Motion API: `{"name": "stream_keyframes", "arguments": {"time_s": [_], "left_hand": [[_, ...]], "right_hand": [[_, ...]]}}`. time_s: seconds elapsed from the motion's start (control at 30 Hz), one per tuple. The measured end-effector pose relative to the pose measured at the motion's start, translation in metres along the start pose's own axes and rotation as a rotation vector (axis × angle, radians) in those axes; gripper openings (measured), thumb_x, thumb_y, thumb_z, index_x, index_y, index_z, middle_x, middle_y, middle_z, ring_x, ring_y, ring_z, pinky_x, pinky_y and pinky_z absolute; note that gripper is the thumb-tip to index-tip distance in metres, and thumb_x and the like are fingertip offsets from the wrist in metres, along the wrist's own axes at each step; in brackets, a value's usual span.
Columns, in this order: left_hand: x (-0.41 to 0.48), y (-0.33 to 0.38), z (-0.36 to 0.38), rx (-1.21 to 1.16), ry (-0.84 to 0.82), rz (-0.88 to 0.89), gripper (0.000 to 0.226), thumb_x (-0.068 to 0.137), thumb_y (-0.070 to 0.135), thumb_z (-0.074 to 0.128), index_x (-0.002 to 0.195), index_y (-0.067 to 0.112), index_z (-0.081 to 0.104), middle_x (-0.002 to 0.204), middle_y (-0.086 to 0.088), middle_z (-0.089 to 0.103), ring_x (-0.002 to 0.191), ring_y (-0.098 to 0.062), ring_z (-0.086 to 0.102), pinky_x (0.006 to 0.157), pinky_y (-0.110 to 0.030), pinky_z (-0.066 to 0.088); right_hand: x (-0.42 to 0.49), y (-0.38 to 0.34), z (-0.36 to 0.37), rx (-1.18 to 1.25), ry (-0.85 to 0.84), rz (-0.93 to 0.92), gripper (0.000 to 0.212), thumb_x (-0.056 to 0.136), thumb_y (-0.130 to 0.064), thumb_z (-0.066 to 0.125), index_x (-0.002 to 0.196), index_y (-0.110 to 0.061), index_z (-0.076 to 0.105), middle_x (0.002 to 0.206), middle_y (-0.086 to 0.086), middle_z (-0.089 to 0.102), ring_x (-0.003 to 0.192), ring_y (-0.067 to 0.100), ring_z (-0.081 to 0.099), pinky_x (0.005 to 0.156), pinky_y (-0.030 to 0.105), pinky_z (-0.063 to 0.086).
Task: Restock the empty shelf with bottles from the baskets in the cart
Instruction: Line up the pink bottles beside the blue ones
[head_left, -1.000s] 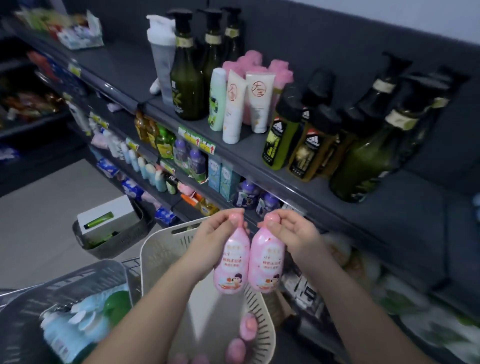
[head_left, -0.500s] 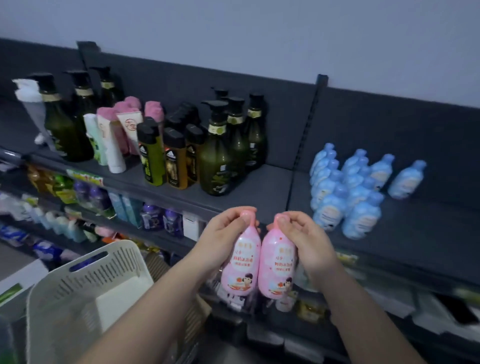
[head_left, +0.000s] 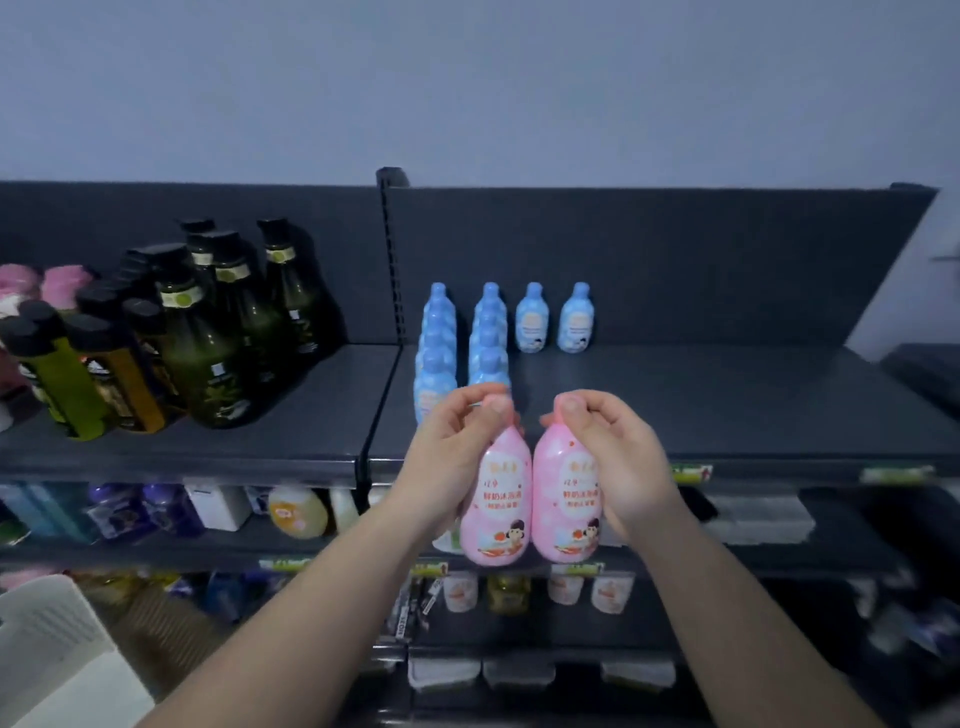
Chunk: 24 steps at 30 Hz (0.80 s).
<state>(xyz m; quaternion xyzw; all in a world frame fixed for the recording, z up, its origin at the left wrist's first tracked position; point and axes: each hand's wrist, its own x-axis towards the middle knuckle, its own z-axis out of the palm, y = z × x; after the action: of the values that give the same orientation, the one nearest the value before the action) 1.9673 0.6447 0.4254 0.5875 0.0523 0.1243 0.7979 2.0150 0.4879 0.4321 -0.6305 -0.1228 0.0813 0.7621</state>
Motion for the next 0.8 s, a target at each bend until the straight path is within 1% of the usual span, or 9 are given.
{"name": "stream_keyframes", "arguments": {"time_s": [0.07, 0.13, 0.2, 0.37, 0.5, 0.57, 0.67, 0.73, 0.8], "left_hand": [[0.006, -0.003, 0.015, 0.027, -0.046, -0.003, 0.031, 0.082, 0.028, 0.075, 0.108, 0.015, 0.064, 0.085, -0.005, 0.071, 0.077, -0.018, 0.067, 0.075, -0.036, 0.055], [0.012, -0.006, 0.028, 0.044, -0.089, -0.003, 0.029, 0.077, 0.028, 0.077, 0.098, 0.013, 0.064, 0.083, -0.006, 0.070, 0.073, -0.017, 0.065, 0.069, -0.032, 0.055], [0.021, -0.009, 0.040, 0.031, -0.105, -0.030, 0.032, 0.075, 0.027, 0.081, 0.094, 0.010, 0.064, 0.080, -0.007, 0.069, 0.071, -0.018, 0.063, 0.067, -0.031, 0.054], [0.053, -0.006, 0.064, 0.004, -0.120, -0.080, 0.033, 0.071, 0.032, 0.074, 0.092, 0.008, 0.066, 0.080, -0.009, 0.068, 0.069, -0.019, 0.064, 0.068, -0.034, 0.055], [0.090, -0.008, 0.077, -0.008, -0.167, -0.050, 0.032, 0.070, 0.036, 0.078, 0.088, 0.013, 0.064, 0.085, -0.010, 0.065, 0.071, -0.018, 0.060, 0.070, -0.034, 0.052], [0.109, -0.007, 0.083, 0.005, -0.195, -0.026, 0.032, 0.071, 0.035, 0.076, 0.090, 0.013, 0.064, 0.086, -0.007, 0.063, 0.072, -0.015, 0.058, 0.070, -0.030, 0.050], [0.140, -0.001, 0.089, 0.131, -0.245, 0.041, 0.032, 0.073, 0.034, 0.074, 0.093, 0.011, 0.065, 0.083, -0.001, 0.065, 0.073, -0.009, 0.059, 0.070, -0.022, 0.049], [0.163, 0.005, 0.089, 0.292, -0.275, 0.105, 0.024, 0.078, 0.029, 0.077, 0.091, 0.012, 0.066, 0.081, 0.004, 0.069, 0.075, -0.004, 0.062, 0.071, -0.017, 0.048], [0.189, 0.010, 0.086, 0.473, -0.290, 0.170, 0.020, 0.077, 0.024, 0.080, 0.088, 0.013, 0.068, 0.079, 0.009, 0.072, 0.074, 0.000, 0.063, 0.069, -0.013, 0.047]], "right_hand": [[0.000, -0.002, -0.016, -0.014, 0.035, -0.024, 0.018, 0.093, -0.020, 0.064, 0.106, -0.007, 0.064, 0.100, 0.012, 0.074, 0.094, 0.023, 0.070, 0.088, 0.041, 0.055], [0.001, -0.004, -0.031, -0.034, 0.060, -0.040, 0.018, 0.094, -0.019, 0.064, 0.107, -0.006, 0.064, 0.100, 0.012, 0.073, 0.096, 0.023, 0.070, 0.087, 0.040, 0.056], [0.004, -0.007, -0.043, -0.056, 0.068, -0.054, 0.019, 0.094, -0.020, 0.063, 0.107, -0.007, 0.064, 0.100, 0.011, 0.074, 0.096, 0.023, 0.071, 0.086, 0.039, 0.057], [0.027, -0.017, -0.062, -0.070, 0.111, -0.104, 0.017, 0.096, -0.020, 0.062, 0.108, -0.008, 0.063, 0.101, 0.010, 0.074, 0.097, 0.023, 0.070, 0.086, 0.038, 0.056], [0.057, -0.026, -0.073, -0.095, 0.148, -0.122, 0.014, 0.095, -0.021, 0.063, 0.105, -0.012, 0.065, 0.100, 0.006, 0.075, 0.097, 0.021, 0.071, 0.087, 0.038, 0.056], [0.076, -0.031, -0.078, -0.125, 0.156, -0.130, 0.011, 0.095, -0.021, 0.064, 0.103, -0.014, 0.066, 0.099, 0.004, 0.075, 0.098, 0.019, 0.071, 0.088, 0.037, 0.055], [0.107, -0.039, -0.085, -0.187, 0.134, -0.150, 0.011, 0.094, -0.019, 0.064, 0.104, -0.014, 0.066, 0.098, 0.001, 0.075, 0.098, 0.014, 0.071, 0.086, 0.028, 0.053], [0.127, -0.044, -0.090, -0.234, 0.085, -0.149, 0.011, 0.094, -0.019, 0.065, 0.105, -0.016, 0.067, 0.099, -0.003, 0.075, 0.098, 0.010, 0.070, 0.084, 0.022, 0.052], [0.148, -0.047, -0.094, -0.302, 0.038, -0.146, 0.011, 0.093, -0.019, 0.066, 0.104, -0.019, 0.067, 0.101, -0.005, 0.075, 0.098, 0.009, 0.070, 0.085, 0.021, 0.053]]}}
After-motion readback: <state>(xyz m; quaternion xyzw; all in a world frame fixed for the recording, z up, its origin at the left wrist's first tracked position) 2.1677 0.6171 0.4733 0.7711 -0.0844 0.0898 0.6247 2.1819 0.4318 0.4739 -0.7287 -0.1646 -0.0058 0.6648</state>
